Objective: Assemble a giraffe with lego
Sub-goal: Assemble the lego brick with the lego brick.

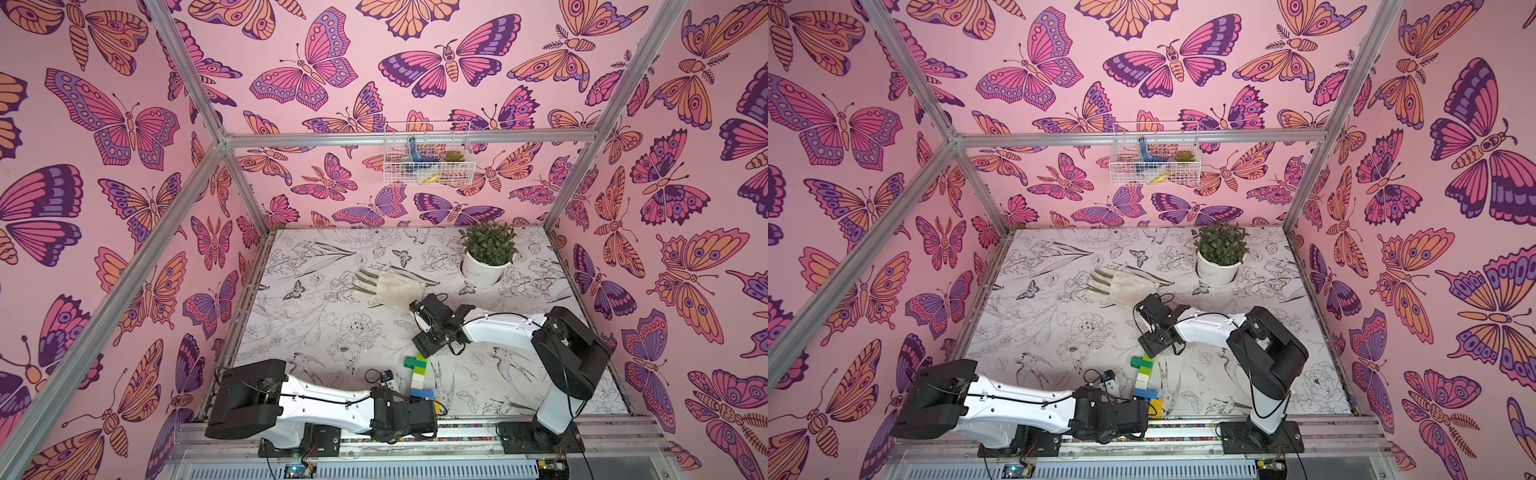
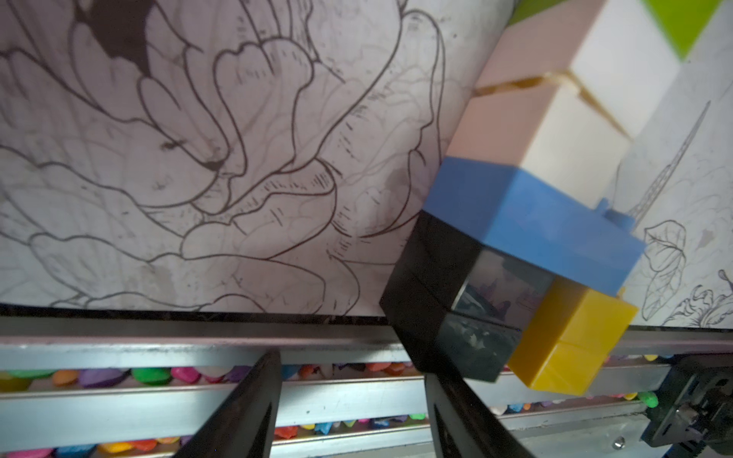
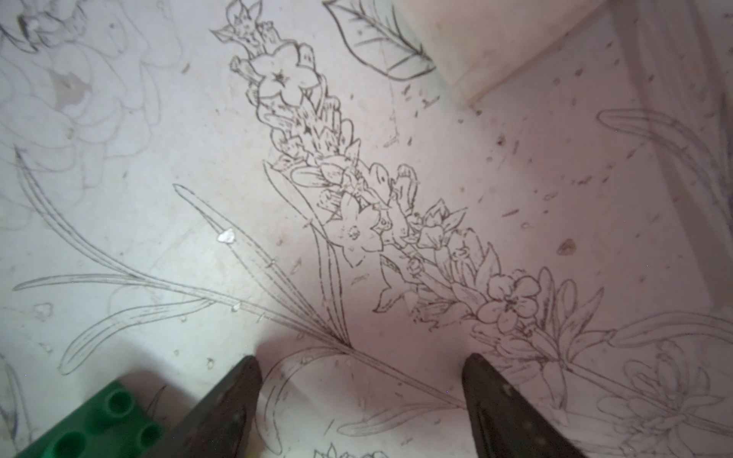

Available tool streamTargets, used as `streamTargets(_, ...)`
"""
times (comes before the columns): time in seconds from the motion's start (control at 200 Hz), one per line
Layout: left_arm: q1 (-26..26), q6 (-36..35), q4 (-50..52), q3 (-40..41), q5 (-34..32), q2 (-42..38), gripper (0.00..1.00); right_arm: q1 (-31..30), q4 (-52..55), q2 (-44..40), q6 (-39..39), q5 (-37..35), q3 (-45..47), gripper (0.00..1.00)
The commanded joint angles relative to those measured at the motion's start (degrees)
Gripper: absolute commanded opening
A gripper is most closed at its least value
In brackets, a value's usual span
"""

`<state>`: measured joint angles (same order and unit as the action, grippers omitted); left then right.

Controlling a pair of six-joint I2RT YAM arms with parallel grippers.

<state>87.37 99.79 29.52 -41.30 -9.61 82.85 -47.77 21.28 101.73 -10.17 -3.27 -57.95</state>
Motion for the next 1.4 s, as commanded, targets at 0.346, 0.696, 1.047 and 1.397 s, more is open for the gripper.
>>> streamTargets(0.346,-3.3,-4.2,7.8,0.8,-2.4,1.7,0.64,-3.1,6.7,6.0,3.0,2.7,-2.7,0.83)
streamTargets(0.696,-7.8,-9.0,8.3,0.2,-2.3,0.6,0.64,-3.9,6.9,6.3,4.5,1.5,-3.4,0.82)
streamTargets(1.047,-10.1,-15.5,9.5,-3.5,-2.1,3.1,0.64,-4.7,6.1,7.2,5.1,2.2,-4.0,0.82)
streamTargets(1.397,-10.2,-15.7,13.5,-4.5,-5.0,-0.5,0.64,-4.7,4.9,7.3,6.7,1.6,-4.1,0.83)
